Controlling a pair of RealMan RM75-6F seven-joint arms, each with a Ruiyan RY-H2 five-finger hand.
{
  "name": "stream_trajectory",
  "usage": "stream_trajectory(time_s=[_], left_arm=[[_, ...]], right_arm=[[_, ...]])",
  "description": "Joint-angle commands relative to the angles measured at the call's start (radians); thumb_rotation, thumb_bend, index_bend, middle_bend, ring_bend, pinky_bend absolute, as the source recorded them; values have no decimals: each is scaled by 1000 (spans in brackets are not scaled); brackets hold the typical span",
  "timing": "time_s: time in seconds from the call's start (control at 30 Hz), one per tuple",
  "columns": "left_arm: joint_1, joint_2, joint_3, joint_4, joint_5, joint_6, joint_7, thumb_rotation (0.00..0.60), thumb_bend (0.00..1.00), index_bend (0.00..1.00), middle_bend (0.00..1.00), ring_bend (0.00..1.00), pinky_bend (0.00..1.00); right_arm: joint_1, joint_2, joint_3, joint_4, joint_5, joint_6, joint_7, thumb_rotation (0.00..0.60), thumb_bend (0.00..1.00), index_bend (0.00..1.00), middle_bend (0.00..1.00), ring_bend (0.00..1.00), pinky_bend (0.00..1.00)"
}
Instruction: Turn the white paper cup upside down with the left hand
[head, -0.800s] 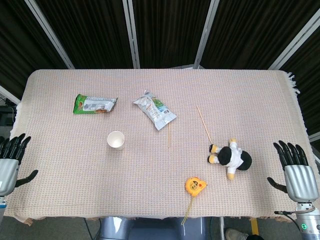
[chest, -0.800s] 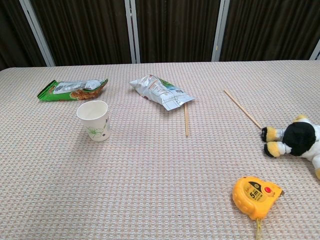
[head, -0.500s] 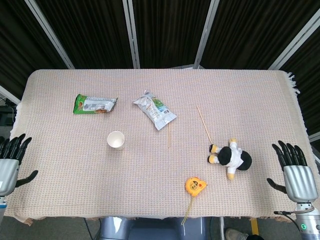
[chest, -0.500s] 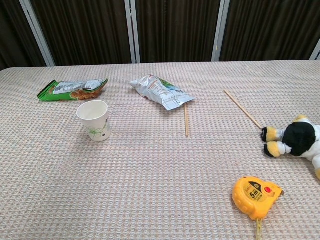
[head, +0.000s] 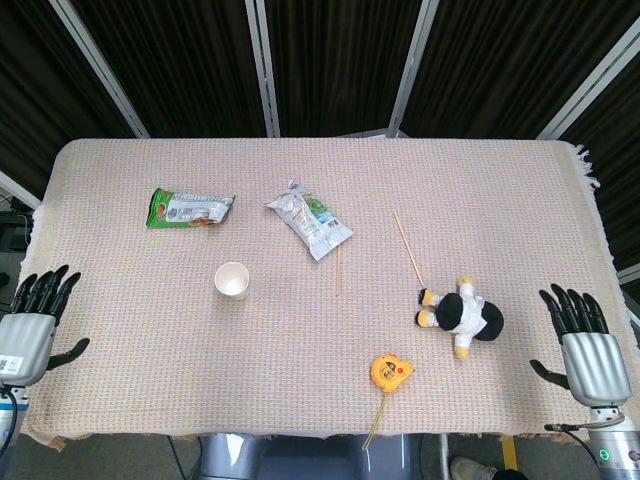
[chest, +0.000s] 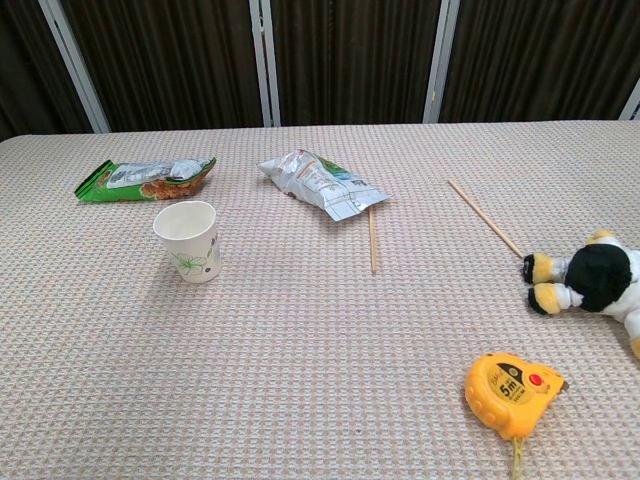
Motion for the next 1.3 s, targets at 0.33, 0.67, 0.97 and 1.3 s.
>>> stream_trajectory(time_s=[0.33,0.67,0.97,1.3], left_arm=[[-215,-19,-128,-229,-288,-256,371,600,138,140,0,0,0],[-406,-143,-196,-277,-613,-274,712,600,137,100,0,0,0],[-570,-288,-234,-207,-889,-264,850,600,140,155,0,0,0],[-682,-432,-235,-93,-953,-210,873,600,137,191,0,0,0]], right_arm=[[11,4,-25,-12,-31,-28,-7,600,45,50,0,0,0],[13,28,-29,-12,-44,-27,62,600,45,66,0,0,0],[14,45,-32,-10,-49,-27,112,600,45,64,0,0,0],[12,60,-31,-6,-47,-24,156,600,46,55,0,0,0]])
